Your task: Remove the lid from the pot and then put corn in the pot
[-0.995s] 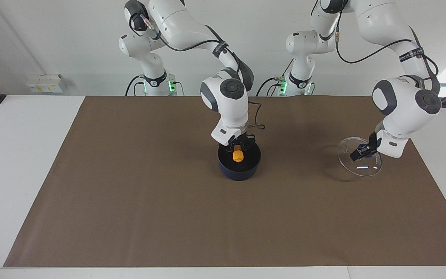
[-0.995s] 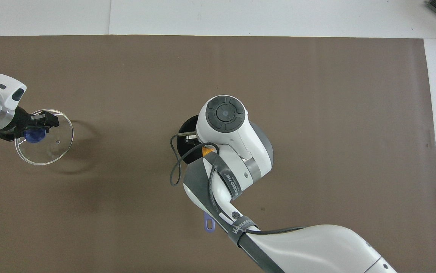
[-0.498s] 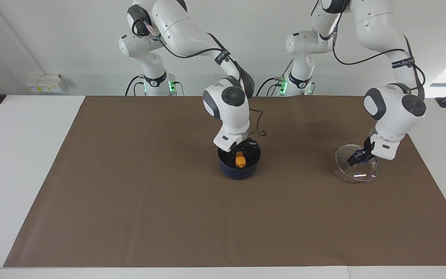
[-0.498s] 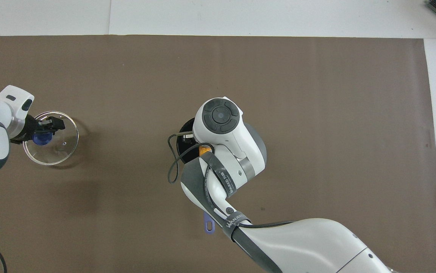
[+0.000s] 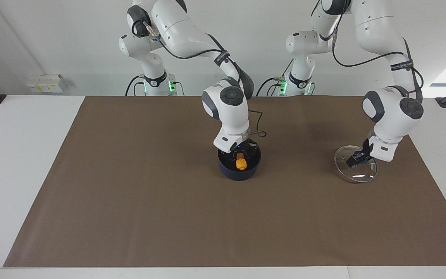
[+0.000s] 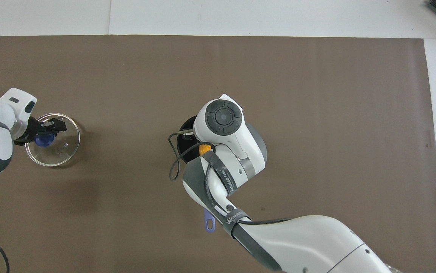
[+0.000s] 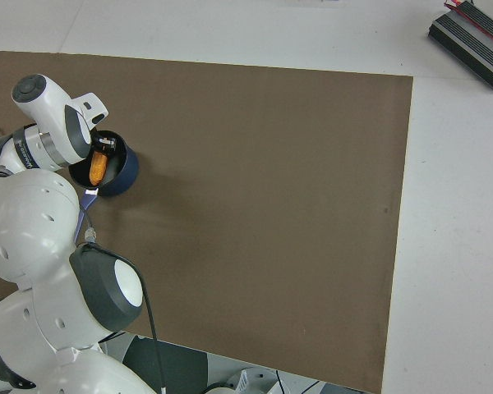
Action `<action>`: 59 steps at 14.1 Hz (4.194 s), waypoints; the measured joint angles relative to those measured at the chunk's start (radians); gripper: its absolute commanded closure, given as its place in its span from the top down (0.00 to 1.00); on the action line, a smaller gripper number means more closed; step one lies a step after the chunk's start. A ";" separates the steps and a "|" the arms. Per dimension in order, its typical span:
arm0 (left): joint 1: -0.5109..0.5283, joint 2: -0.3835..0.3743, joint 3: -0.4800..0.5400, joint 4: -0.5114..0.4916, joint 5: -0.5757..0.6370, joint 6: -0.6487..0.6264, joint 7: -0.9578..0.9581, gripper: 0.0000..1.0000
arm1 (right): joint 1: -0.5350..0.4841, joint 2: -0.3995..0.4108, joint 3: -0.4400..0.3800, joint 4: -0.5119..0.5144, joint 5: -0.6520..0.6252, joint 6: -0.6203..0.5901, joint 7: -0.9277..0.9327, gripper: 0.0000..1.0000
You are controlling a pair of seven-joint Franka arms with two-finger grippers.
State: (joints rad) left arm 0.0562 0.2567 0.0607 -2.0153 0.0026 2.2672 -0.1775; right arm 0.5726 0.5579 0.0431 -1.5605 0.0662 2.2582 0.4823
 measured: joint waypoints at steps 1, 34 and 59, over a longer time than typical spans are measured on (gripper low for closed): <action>0.000 0.006 0.000 -0.002 0.000 0.006 0.000 0.00 | 0.001 0.002 0.000 0.000 -0.001 0.001 -0.003 0.00; -0.138 -0.100 -0.035 0.397 -0.032 -0.558 0.206 1.00 | -0.327 -0.411 -0.020 -0.047 -0.033 -0.297 0.044 1.00; -0.094 -0.227 -0.012 0.489 -0.034 -0.849 0.264 1.00 | -0.554 -0.583 -0.023 0.053 -0.077 -0.784 -0.216 1.00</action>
State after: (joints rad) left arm -0.0375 0.0300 0.0485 -1.5268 -0.0314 1.4179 0.0861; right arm 0.0190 -0.0248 0.0197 -1.5074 -0.0111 1.4742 0.2666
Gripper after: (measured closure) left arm 0.000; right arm 0.000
